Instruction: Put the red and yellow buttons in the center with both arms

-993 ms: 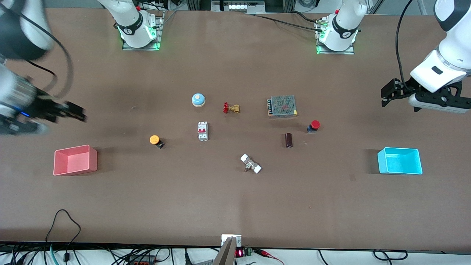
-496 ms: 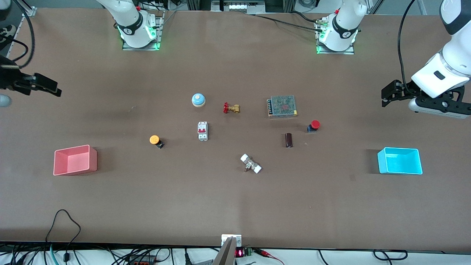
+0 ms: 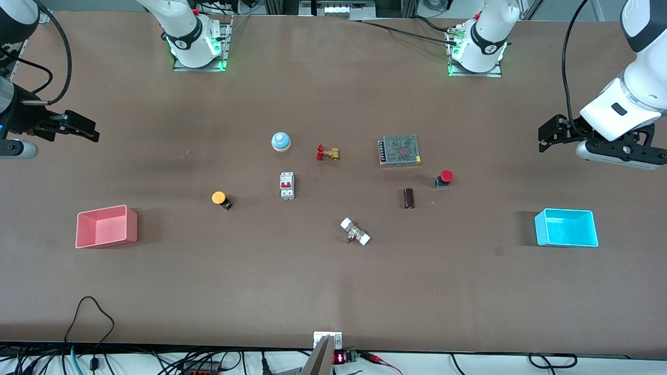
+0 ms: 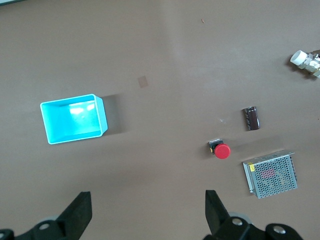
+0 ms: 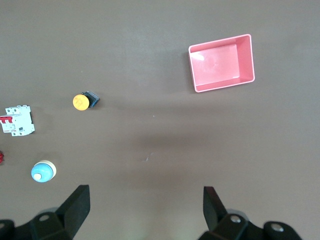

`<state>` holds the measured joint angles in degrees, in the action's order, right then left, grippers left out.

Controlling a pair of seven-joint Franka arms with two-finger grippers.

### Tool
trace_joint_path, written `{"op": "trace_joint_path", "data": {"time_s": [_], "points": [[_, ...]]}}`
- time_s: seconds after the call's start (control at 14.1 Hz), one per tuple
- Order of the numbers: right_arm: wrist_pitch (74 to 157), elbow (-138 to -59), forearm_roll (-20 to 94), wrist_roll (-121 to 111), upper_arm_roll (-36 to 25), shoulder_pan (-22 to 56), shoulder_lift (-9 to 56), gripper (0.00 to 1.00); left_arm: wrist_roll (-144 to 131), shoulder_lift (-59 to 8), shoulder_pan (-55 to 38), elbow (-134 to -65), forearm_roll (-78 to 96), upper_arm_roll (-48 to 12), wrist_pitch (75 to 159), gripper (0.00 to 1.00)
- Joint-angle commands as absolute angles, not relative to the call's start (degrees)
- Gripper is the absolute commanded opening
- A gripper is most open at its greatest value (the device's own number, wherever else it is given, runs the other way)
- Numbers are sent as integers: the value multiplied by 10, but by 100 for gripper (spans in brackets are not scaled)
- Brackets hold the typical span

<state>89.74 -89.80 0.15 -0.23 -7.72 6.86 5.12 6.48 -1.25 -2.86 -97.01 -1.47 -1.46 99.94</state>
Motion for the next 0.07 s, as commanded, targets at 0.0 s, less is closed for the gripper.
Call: {"op": "trace_joint_path", "data": {"time_s": [0.0], "points": [[895, -882, -5, 2, -77, 70, 60, 100, 73, -21, -33, -951, -25, -11, 986, 100]]}}
